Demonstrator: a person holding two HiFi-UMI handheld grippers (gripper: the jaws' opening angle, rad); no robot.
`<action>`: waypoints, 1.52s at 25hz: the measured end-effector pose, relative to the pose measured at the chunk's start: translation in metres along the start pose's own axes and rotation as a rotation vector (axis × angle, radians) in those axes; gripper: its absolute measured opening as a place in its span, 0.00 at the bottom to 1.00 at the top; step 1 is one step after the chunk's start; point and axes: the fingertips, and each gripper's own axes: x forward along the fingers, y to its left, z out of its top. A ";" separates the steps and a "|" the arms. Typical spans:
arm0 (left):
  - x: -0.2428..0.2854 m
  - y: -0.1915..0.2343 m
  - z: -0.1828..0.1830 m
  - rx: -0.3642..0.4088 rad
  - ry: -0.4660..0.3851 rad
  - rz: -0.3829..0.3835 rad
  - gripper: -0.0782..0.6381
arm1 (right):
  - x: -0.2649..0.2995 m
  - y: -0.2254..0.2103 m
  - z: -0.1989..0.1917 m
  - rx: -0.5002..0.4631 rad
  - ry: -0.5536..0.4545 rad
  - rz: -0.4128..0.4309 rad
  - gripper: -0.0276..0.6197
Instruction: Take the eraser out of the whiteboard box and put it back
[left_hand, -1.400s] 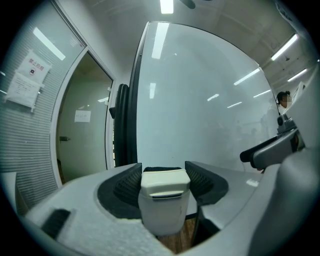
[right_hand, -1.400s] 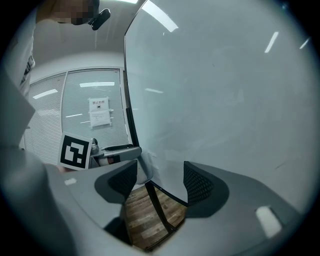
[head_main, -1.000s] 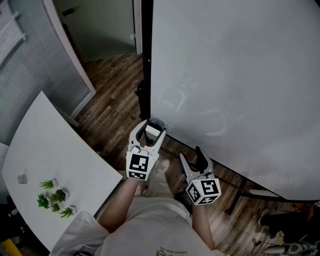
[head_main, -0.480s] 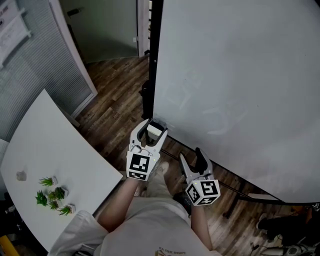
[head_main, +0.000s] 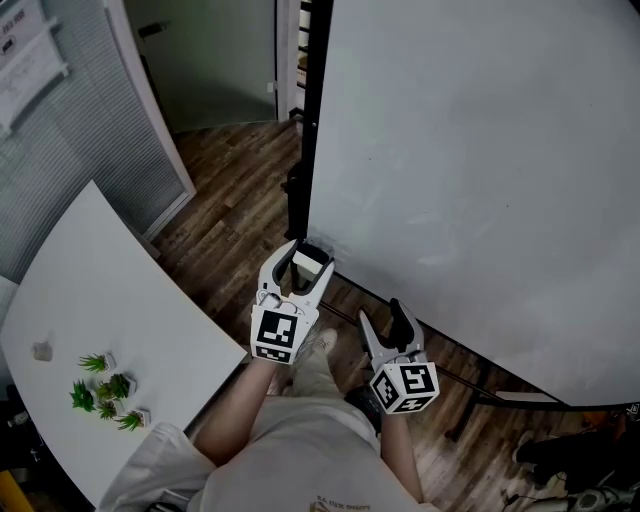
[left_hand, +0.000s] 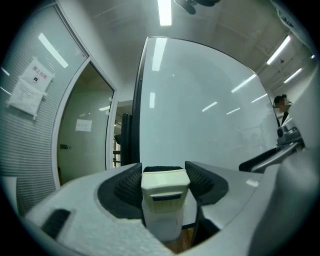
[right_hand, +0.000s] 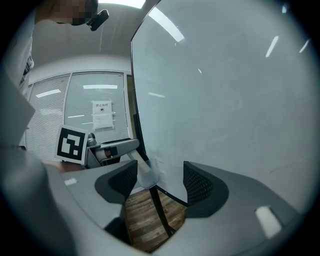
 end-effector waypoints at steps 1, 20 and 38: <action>-0.001 0.000 0.001 0.001 -0.003 0.000 0.48 | 0.000 0.001 0.001 -0.002 -0.002 0.002 0.49; -0.023 -0.002 0.024 0.013 -0.053 0.004 0.48 | -0.009 0.017 0.009 -0.007 -0.031 0.034 0.49; -0.056 -0.010 0.039 0.014 -0.079 0.019 0.48 | -0.026 0.035 0.016 -0.031 -0.053 0.052 0.48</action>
